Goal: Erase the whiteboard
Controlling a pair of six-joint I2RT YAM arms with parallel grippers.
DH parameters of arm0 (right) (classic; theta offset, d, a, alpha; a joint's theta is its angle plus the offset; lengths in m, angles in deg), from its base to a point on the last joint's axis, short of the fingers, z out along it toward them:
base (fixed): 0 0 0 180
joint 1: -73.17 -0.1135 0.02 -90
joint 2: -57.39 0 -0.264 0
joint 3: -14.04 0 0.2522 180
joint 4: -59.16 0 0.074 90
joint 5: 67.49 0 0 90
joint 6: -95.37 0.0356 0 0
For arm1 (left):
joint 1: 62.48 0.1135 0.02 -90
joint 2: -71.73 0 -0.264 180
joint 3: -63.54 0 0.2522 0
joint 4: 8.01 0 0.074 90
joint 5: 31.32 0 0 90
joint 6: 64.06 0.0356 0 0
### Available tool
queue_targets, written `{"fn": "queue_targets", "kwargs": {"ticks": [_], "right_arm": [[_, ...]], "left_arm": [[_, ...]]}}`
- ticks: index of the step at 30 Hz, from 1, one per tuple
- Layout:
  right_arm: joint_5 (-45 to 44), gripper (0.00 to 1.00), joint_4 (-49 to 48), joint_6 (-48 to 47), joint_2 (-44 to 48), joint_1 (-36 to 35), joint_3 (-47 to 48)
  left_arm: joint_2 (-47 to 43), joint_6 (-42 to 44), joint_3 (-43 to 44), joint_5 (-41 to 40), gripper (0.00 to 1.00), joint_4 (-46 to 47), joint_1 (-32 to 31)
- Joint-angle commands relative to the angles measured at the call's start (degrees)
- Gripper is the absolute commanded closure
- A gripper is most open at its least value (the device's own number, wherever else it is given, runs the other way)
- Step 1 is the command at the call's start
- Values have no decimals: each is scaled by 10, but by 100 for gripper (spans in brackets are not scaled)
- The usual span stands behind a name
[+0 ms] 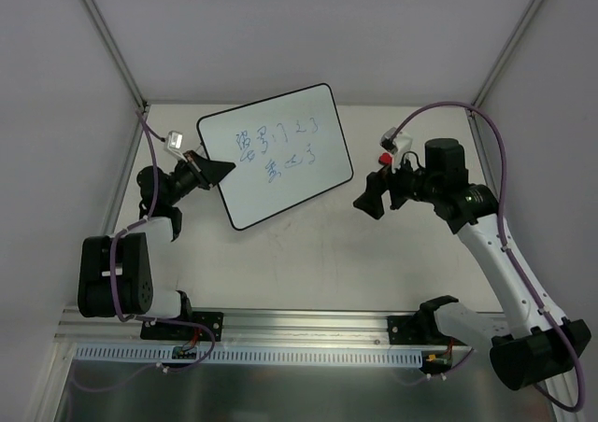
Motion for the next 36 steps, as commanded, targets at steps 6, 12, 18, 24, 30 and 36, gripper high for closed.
{"fn": "queue_targets", "kwargs": {"ticks": [6,12,18,24,30,36], "right_arm": [[-75,1,-59,-25,-91,1,57],[-42,1,-64,-66,-191,49,98],[-11,9,-63,-75,-338,131,184],[-40,13,-63,-69,-443,166,252],[-92,13,-27,-95,-543,170,337],[-120,15,12,-104,-619,170,406]], "left_arm": [[-52,57,-47,-34,100,114,-25],[-88,114,-61,-11,100,11,-32],[-135,192,-48,-32,100,-146,-48],[-167,225,-46,-37,100,-230,-49],[-193,241,-54,-55,100,-283,-50],[-211,253,-55,-57,100,-315,-51]]}}
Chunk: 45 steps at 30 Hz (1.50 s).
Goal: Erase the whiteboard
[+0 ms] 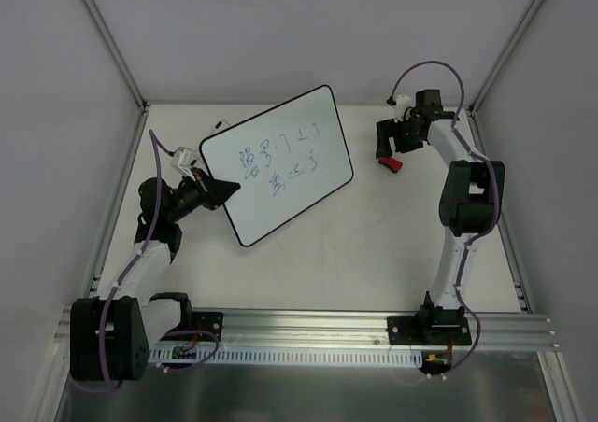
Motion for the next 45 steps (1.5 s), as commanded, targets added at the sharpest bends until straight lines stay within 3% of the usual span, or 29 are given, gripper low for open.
{"fn": "queue_targets", "kwargs": {"ticks": [1,17,30,41,45], "right_arm": [[-29,15,31,-15,-22,0,39],[-27,26,40,8,-82,0,68],[-43,29,37,10,-83,0,72],[-50,46,37,15,-84,0,67],[-53,47,37,17,-86,0,66]], "left_arm": [[-2,93,0,-19,100,-62,-4],[-1,84,2,-20,100,-64,-5],[0,85,8,-15,100,-74,-4],[-2,84,11,-12,100,-79,-5],[-3,84,11,-10,100,-82,-5]]}}
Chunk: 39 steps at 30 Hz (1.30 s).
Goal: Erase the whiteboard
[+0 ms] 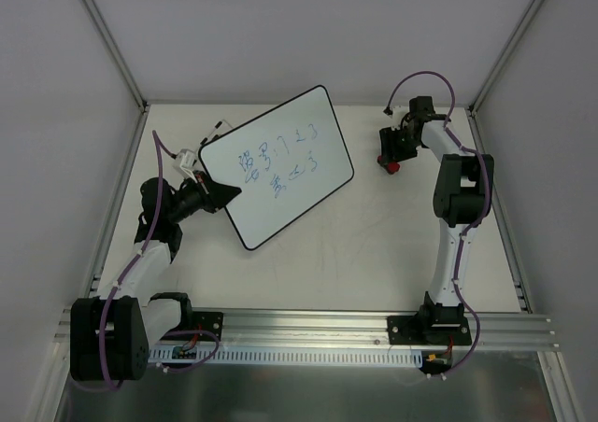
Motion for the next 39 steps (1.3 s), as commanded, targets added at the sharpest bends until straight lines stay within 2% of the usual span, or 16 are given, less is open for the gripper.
{"fn": "queue_targets", "kwargs": {"ticks": [1,9,15,18,22,25,32,39], "right_arm": [[-11,46,6,5,2,0,17],[-50,46,6,-4,0,-11,13],[-55,51,6,-6,-2,-18,13],[-53,61,6,-7,-2,-21,14],[-48,80,6,1,8,-27,10],[-33,89,-3,16,36,-33,-3],[3,91,-54,82,130,-65,-63],[15,92,-169,178,207,-126,-91]], "left_arm": [[-2,79,11,-16,100,-36,-5],[-2,79,11,-15,100,-38,-4],[-2,77,11,-13,100,-38,-4],[-2,75,12,-11,100,-38,-4],[-2,72,15,-10,100,-42,-4],[-5,69,18,-10,100,-49,-4],[-9,73,27,-4,100,-78,-5],[-24,78,33,2,100,-118,-5]]}}
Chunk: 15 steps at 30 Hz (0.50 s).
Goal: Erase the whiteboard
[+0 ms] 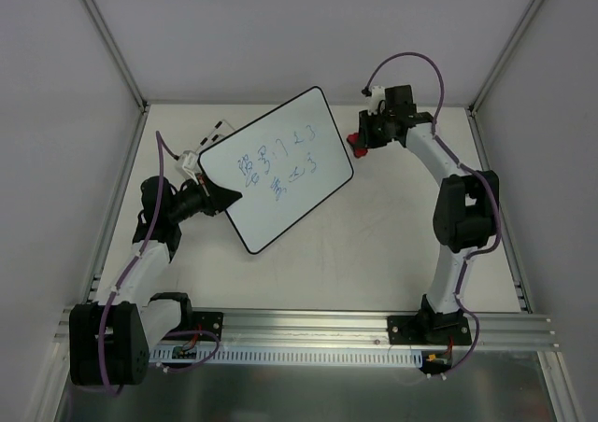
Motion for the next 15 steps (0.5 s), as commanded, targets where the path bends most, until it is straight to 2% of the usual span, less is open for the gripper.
{"fn": "queue_targets", "kwargs": {"ticks": [1,9,15], "right_arm": [[15,92,-108,87,67,-42,-6],[-28,92,-303,195,60,-125,-14],[-54,92,-390,265,28,-155,-31]], "left_arm": [[-15,66,19,-12,100,-53,-7],[-17,81,26,-23,100,-76,-15],[-17,87,28,-20,100,-78,-15]]}}
